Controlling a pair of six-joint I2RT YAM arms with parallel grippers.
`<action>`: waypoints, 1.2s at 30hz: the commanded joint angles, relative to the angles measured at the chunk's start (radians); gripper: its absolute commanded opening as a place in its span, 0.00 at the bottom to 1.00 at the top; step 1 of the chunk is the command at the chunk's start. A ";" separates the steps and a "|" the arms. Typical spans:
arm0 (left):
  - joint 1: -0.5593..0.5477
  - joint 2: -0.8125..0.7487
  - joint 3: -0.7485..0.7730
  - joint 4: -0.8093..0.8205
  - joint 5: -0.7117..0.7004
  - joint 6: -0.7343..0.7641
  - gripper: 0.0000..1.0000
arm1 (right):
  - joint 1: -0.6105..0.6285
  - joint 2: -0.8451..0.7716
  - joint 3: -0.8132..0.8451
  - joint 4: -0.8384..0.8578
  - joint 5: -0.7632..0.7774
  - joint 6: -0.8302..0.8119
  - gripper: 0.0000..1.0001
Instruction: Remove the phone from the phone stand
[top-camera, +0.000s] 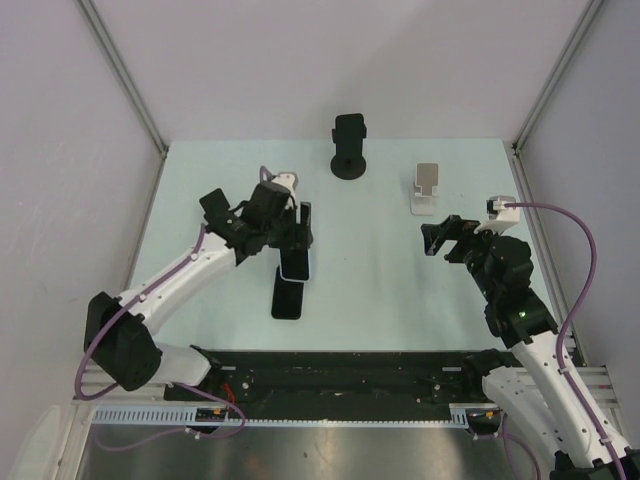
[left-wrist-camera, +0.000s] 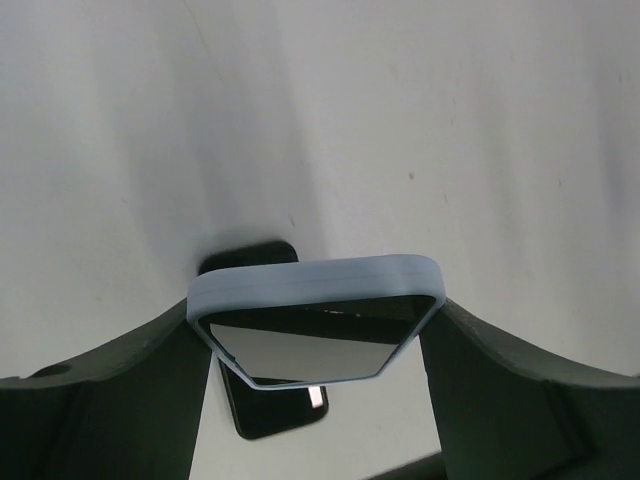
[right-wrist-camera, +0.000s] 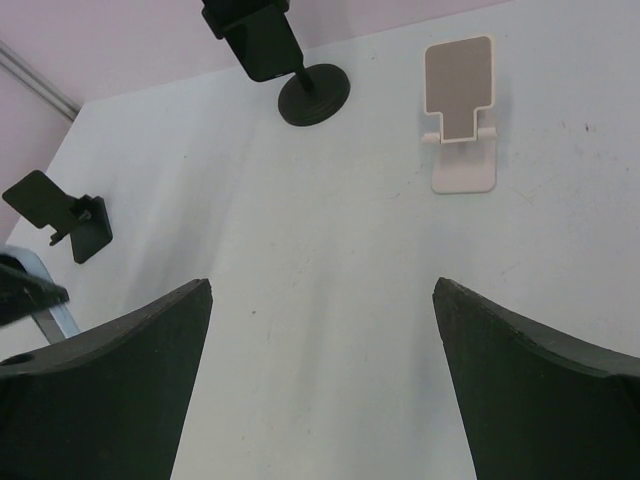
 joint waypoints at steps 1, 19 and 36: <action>-0.064 0.016 -0.025 0.005 0.092 -0.104 0.01 | 0.003 -0.002 -0.002 0.005 0.011 -0.007 0.98; -0.199 0.278 0.018 0.003 0.097 -0.201 0.03 | 0.002 0.013 -0.002 -0.009 0.022 -0.009 0.98; -0.215 0.430 0.073 0.005 -0.028 -0.233 0.30 | -0.001 0.018 -0.002 -0.014 0.023 -0.010 0.98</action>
